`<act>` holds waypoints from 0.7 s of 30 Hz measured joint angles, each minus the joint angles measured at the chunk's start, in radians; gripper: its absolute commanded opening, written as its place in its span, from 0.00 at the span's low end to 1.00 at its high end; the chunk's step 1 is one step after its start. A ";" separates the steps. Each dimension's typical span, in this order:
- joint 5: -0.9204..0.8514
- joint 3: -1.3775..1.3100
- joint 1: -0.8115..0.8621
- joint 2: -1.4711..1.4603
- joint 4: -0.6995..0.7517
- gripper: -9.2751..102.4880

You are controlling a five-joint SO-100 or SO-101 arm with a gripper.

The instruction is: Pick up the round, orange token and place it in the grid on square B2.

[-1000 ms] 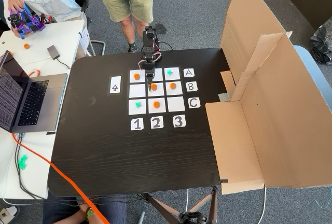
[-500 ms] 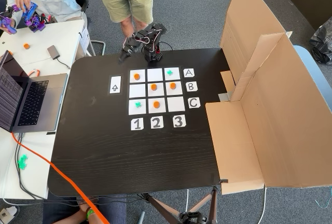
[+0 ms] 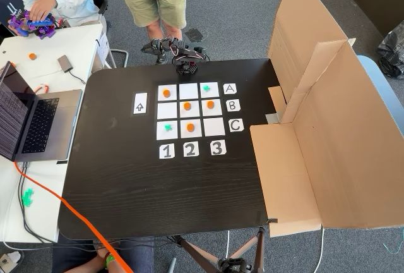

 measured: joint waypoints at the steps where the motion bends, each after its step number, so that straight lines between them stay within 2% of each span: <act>1: 0.000 0.012 0.015 0.006 0.000 0.08; 11: -0.006 0.072 0.061 0.006 0.084 0.08; 21: -0.006 0.072 0.061 0.006 0.087 0.08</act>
